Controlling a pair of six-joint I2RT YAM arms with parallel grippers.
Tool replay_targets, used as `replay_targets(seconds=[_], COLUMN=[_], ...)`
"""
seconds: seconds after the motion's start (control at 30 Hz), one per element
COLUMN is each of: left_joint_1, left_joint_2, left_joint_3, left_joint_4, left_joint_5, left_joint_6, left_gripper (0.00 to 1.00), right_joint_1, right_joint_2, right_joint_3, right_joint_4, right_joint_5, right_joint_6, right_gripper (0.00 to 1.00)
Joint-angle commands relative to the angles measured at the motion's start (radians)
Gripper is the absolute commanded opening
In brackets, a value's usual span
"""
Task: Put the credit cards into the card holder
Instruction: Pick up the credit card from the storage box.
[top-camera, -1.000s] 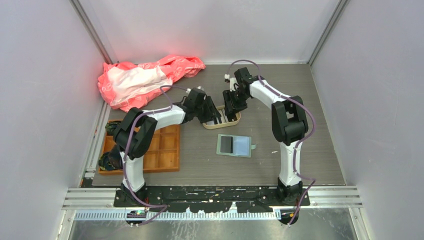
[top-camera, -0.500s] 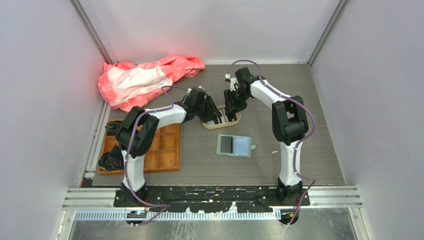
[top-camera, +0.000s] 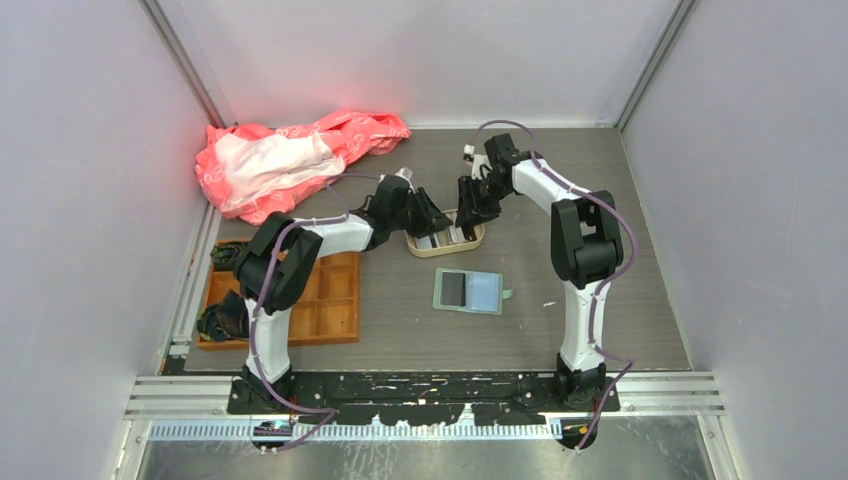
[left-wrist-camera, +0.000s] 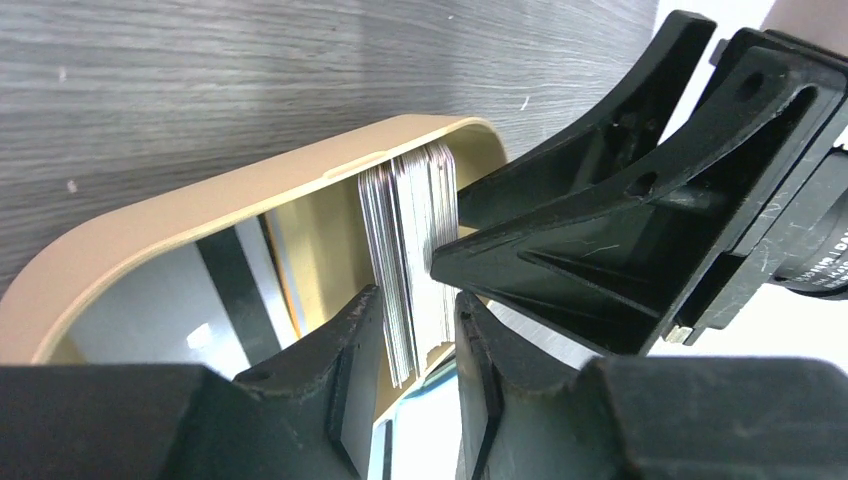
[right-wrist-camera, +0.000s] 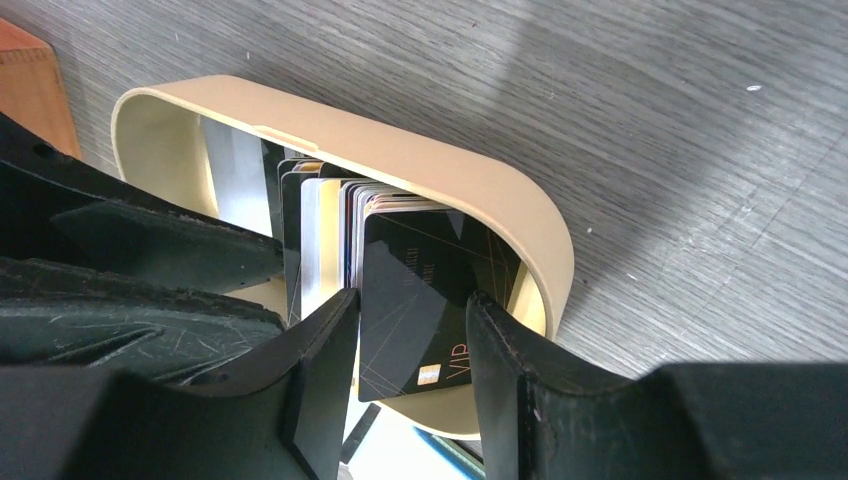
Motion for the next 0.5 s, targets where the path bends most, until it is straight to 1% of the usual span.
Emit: replay_targets(seconds=[0.0, 0.1, 0.23, 0.37, 0.47], left_joint_1=[-0.004, -0.006, -0.007, -0.007, -0.008], left_joint_2=[0.025, 0.046, 0.073, 0.092, 0.112], left_joint_3=[0.009, 0.017, 0.037, 0.048, 0.054], left_joint_4=[0.193, 0.219, 0.194, 0.189, 0.233], left_joint_5=[0.064, 0.074, 0.072, 0.070, 0.090], left_joint_6=[-0.044, -0.059, -0.066, -0.074, -0.099], left_gripper=[0.33, 0.32, 0.32, 0.35, 0.39], right_joint_1=[-0.017, -0.027, -0.040, -0.049, -0.050], right_joint_2=[-0.071, -0.076, -0.082, -0.093, -0.096], right_joint_3=[-0.012, -0.017, -0.021, -0.028, -0.030], right_joint_4=[0.040, 0.048, 0.053, 0.061, 0.065], right_joint_5=[-0.067, -0.079, -0.086, -0.092, -0.100], right_joint_6=[0.040, 0.050, 0.058, 0.067, 0.073], right_gripper=[0.49, 0.49, 0.49, 0.50, 0.50])
